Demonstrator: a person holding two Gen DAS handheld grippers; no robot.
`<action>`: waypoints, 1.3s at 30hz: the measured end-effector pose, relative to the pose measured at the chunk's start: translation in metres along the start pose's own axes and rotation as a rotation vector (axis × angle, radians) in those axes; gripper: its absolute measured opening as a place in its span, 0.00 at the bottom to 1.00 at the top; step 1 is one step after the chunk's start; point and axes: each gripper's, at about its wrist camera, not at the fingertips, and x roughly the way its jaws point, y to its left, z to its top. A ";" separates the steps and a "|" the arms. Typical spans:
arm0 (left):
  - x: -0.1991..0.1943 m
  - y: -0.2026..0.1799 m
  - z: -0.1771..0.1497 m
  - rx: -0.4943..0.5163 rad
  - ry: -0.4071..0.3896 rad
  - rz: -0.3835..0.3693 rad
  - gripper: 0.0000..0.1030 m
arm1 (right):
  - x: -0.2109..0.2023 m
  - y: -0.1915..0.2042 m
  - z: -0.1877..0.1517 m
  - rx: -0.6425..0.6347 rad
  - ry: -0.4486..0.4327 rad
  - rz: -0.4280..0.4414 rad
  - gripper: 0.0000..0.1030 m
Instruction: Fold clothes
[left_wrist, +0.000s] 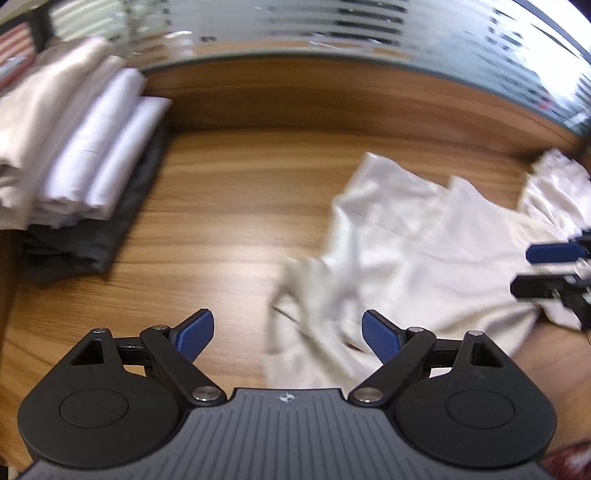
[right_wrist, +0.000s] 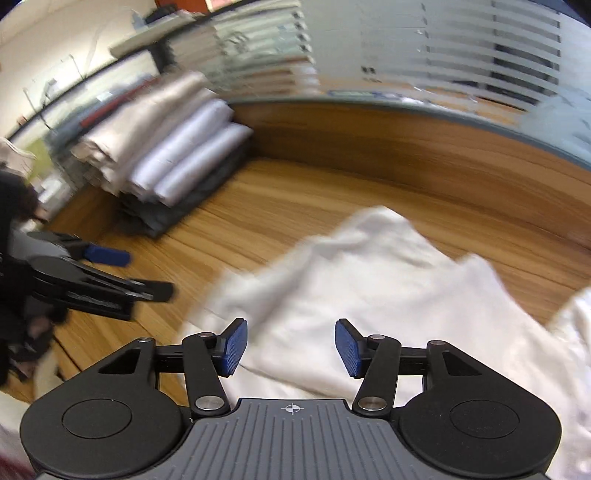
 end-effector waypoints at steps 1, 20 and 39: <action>0.005 -0.006 -0.006 0.011 0.013 -0.014 0.90 | -0.002 -0.008 -0.006 -0.007 0.008 -0.019 0.54; 0.067 -0.015 -0.011 -0.045 0.058 0.060 0.90 | 0.017 -0.111 -0.028 0.019 0.106 -0.137 0.54; 0.075 0.008 0.018 -0.087 0.060 0.039 0.89 | 0.127 -0.154 0.075 -0.039 0.126 -0.149 0.55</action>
